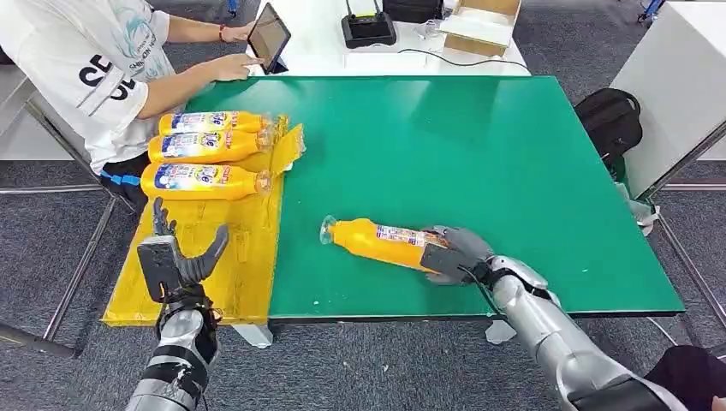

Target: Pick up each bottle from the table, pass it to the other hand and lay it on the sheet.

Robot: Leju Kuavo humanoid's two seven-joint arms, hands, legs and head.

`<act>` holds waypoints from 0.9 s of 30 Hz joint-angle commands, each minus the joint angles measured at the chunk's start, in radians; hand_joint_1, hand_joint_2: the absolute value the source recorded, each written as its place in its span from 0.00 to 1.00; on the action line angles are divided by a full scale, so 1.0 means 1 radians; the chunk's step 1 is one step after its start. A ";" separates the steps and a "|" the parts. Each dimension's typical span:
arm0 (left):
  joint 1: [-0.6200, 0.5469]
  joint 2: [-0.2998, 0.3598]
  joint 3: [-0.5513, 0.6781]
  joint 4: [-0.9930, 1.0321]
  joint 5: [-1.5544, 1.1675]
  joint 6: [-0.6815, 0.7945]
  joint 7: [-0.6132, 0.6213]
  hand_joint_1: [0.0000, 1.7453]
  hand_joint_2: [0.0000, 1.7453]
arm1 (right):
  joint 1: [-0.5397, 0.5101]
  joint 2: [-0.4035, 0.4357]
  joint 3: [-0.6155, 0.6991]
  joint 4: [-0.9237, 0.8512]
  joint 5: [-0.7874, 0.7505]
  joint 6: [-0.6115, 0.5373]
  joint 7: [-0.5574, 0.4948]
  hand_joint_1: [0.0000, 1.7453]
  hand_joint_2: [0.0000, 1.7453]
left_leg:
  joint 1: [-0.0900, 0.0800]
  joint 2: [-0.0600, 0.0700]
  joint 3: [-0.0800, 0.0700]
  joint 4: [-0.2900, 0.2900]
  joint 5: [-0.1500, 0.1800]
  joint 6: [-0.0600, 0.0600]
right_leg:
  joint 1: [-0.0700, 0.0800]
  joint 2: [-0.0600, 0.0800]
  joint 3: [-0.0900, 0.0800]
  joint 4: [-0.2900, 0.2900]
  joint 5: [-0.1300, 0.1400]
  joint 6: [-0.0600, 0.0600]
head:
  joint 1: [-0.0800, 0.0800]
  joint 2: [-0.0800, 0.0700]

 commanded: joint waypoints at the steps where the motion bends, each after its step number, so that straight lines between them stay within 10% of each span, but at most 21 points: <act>1: 0.006 -0.037 0.029 0.036 0.043 -0.084 0.006 0.00 1.00 | 0.239 0.163 -0.279 -0.507 -0.089 -0.267 -0.064 1.00 1.00 | 0.000 0.002 0.004 0.000 -0.003 0.000 | 0.001 0.002 0.002 0.000 -0.002 -0.003 | 0.000 0.000; 20: 0.033 -0.054 -0.024 -0.019 0.143 -0.253 0.098 0.00 1.00 | 0.293 0.240 -0.395 -0.647 -0.162 -0.451 -0.208 1.00 1.00 | -0.001 -0.002 -0.001 0.000 -0.002 0.001 | 0.000 -0.002 0.000 0.000 -0.002 -0.002 | 0.000 0.000; 23: 0.120 -0.037 -0.192 -0.186 0.344 -0.566 0.235 0.00 1.00 | 0.313 0.230 -0.337 -0.540 -0.151 -0.368 -0.234 1.00 1.00 | -0.001 -0.003 0.000 0.000 -0.002 0.001 | -0.001 -0.003 0.000 0.000 -0.003 -0.003 | 0.000 0.000; 27: 0.138 -0.038 -0.246 -0.221 0.357 -0.597 0.244 0.00 1.00 | 0.312 0.252 -0.307 -0.451 -0.147 -0.335 -0.267 1.00 1.00 | 0.000 -0.001 0.002 -0.001 -0.003 0.001 | 0.000 -0.001 0.002 -0.002 -0.002 -0.002 | 0.000 0.000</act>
